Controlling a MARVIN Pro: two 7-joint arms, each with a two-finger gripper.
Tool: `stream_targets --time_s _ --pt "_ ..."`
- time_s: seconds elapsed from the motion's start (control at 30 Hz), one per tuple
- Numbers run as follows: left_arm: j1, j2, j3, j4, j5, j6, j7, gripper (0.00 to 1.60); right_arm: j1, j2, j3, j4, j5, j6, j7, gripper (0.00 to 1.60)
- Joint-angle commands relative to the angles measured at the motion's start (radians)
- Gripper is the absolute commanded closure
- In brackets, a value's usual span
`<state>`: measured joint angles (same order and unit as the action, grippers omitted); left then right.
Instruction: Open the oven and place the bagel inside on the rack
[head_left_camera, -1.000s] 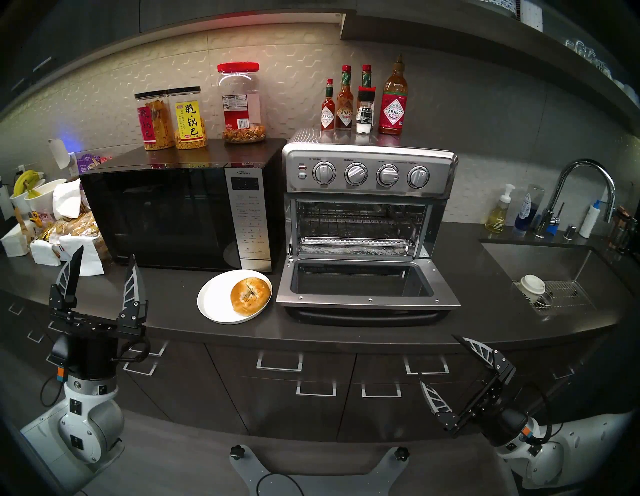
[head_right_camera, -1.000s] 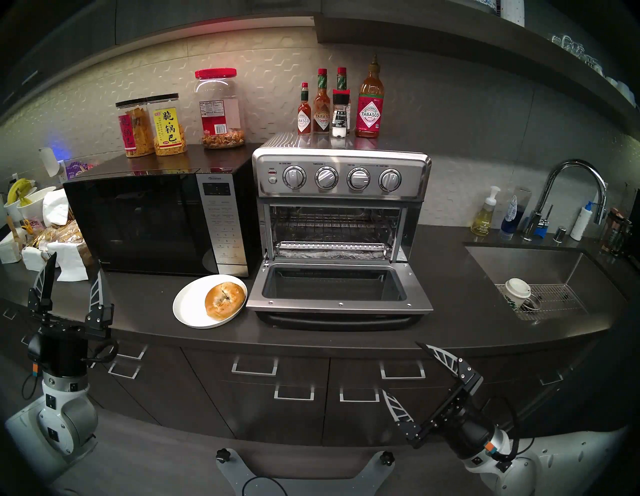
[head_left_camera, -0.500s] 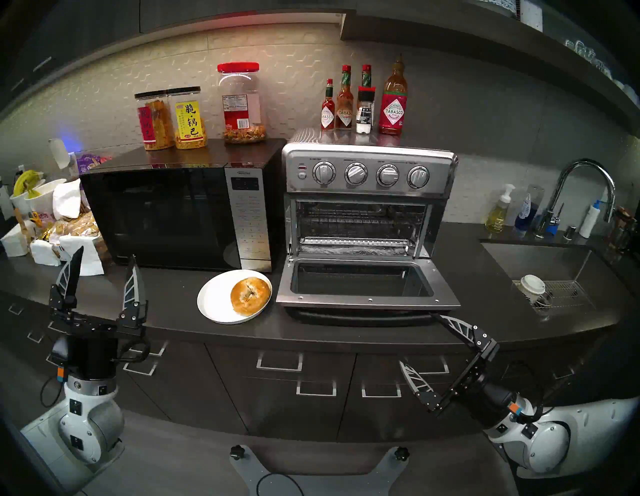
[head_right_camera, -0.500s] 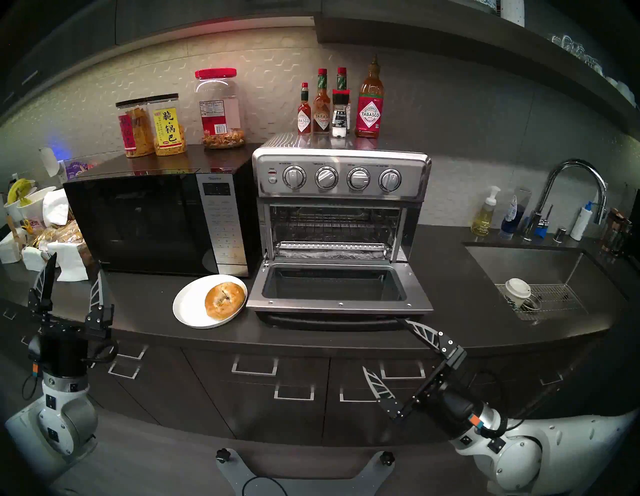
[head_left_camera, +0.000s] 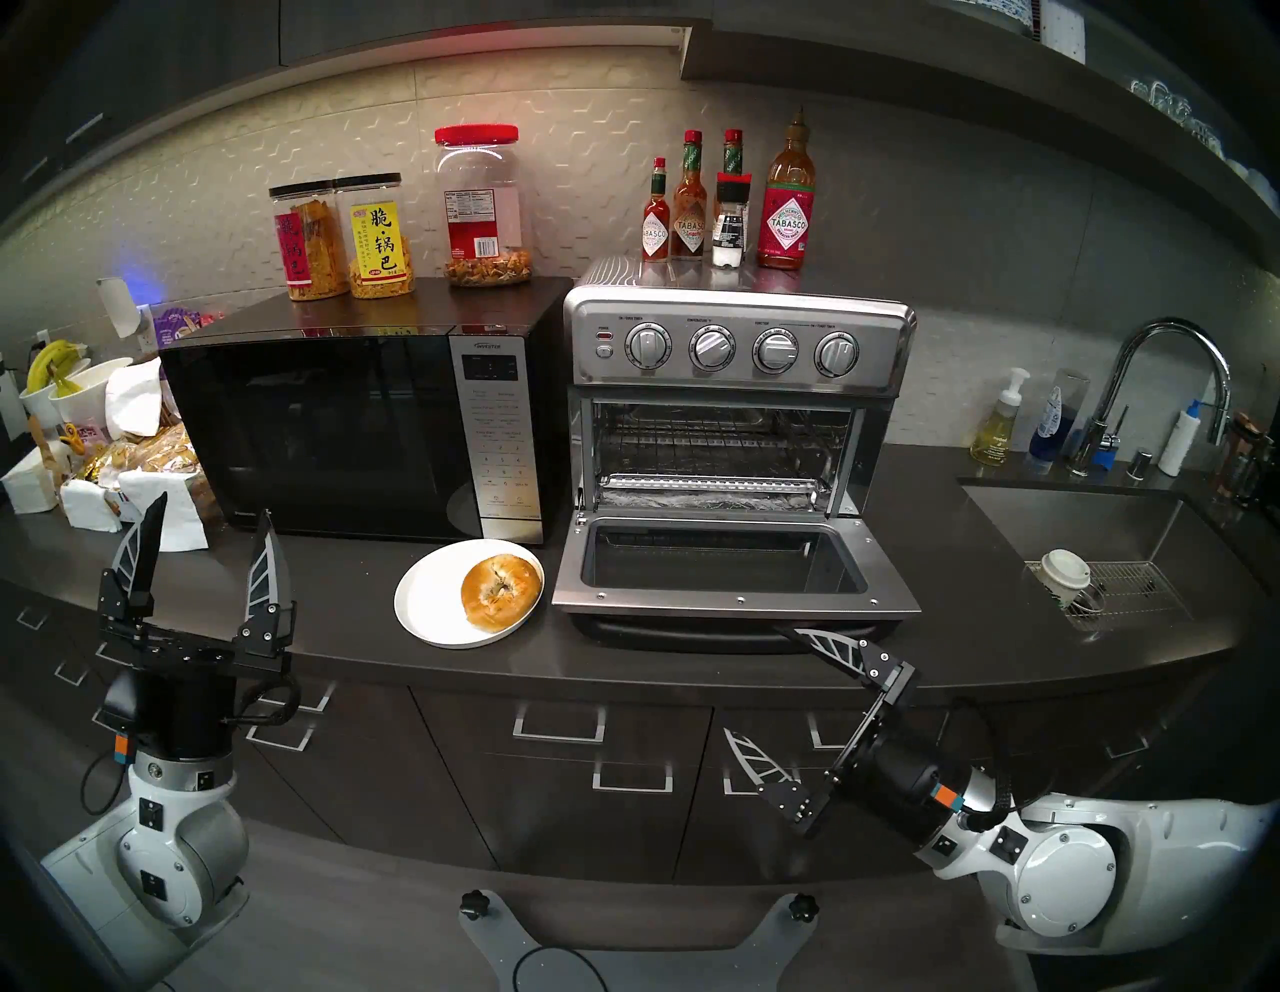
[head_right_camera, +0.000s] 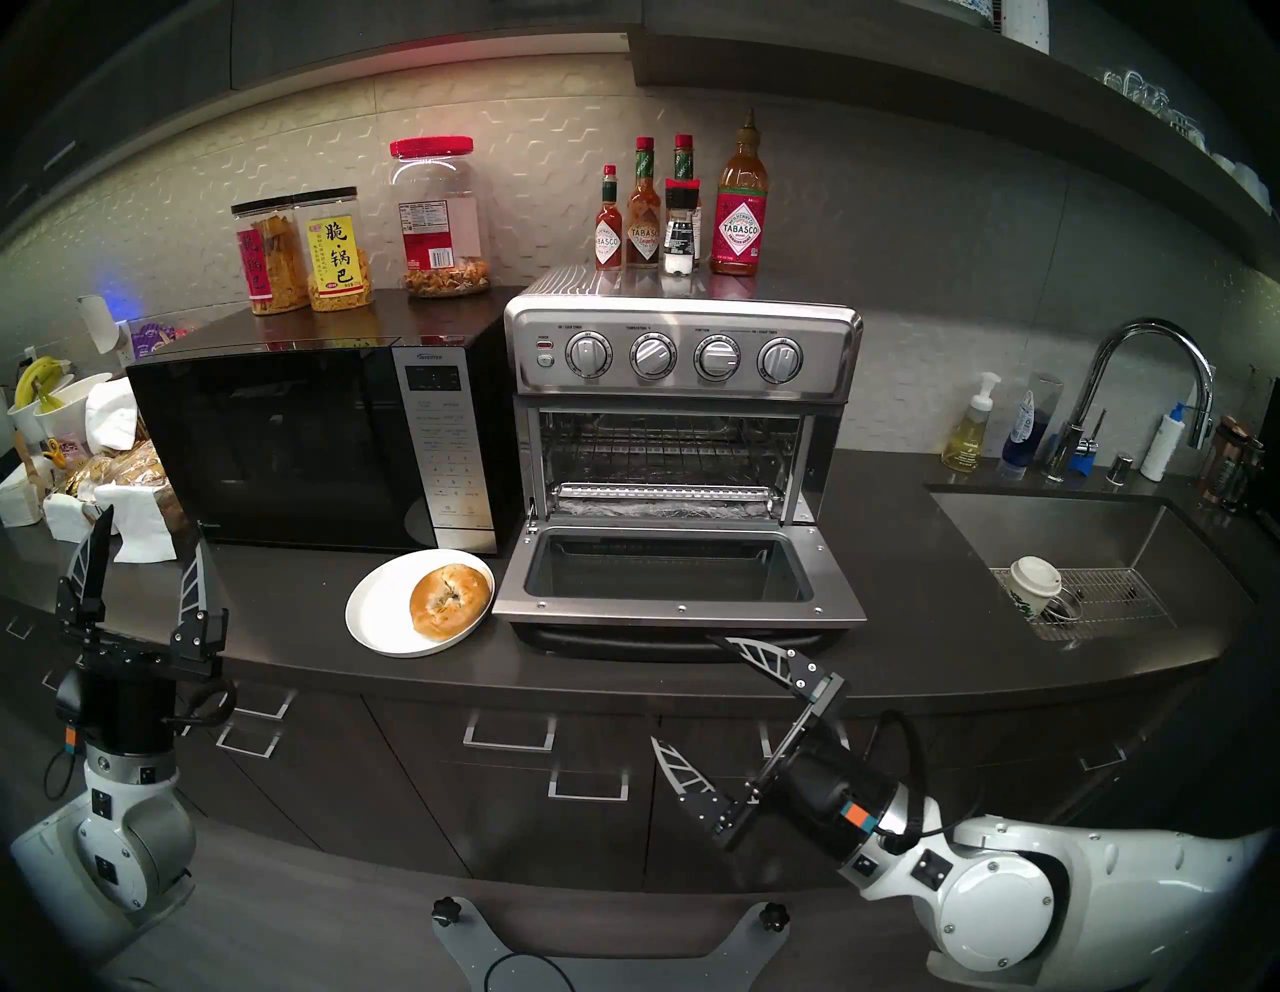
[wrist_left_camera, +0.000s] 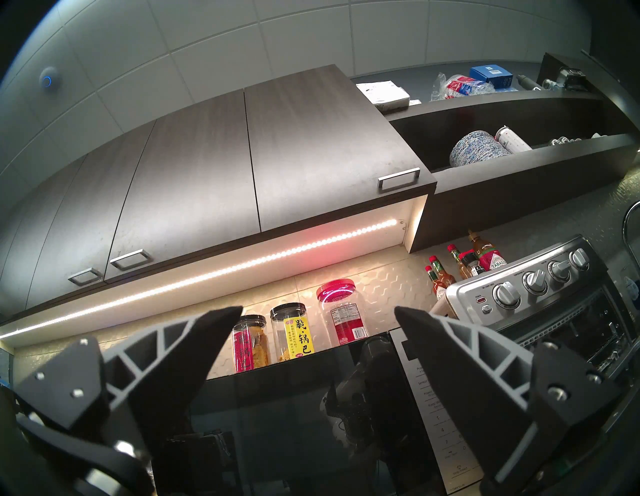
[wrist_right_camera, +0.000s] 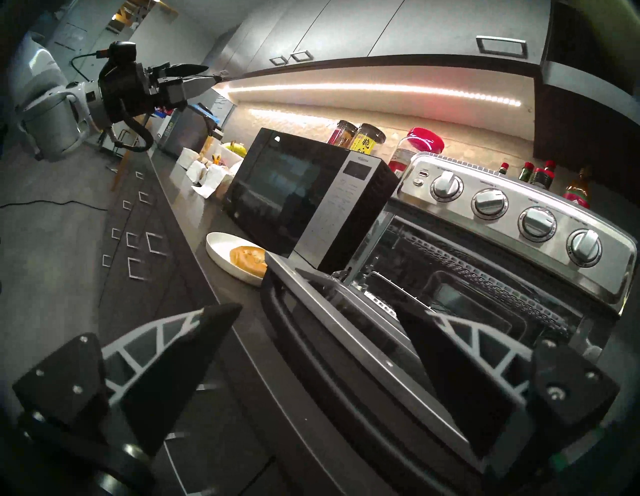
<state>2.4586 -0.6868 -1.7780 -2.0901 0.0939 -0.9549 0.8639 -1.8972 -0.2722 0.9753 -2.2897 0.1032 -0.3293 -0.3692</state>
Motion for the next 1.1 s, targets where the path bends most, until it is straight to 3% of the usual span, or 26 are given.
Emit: stream_targets --time_s 0.0,0.47,0.77,1.07 --pt "-0.001 0.000 -0.007 -0.010 0.001 -0.002 0.001 0.00 0.091 -0.118 -0.029 -0.090 0.011 0.127 0.081 0.00" --pt "-0.002 0.000 -0.006 -0.009 0.001 -0.002 0.001 0.00 0.221 -0.276 -0.190 -0.152 -0.009 0.367 0.192 0.00" --pt "-0.003 0.000 -0.005 -0.008 0.001 -0.002 0.001 0.00 0.291 -0.362 -0.281 -0.153 -0.014 0.437 0.208 0.00" --pt "-0.003 0.000 -0.004 -0.007 0.001 -0.002 0.001 0.00 0.374 -0.468 -0.349 -0.095 -0.022 0.475 0.240 0.00"
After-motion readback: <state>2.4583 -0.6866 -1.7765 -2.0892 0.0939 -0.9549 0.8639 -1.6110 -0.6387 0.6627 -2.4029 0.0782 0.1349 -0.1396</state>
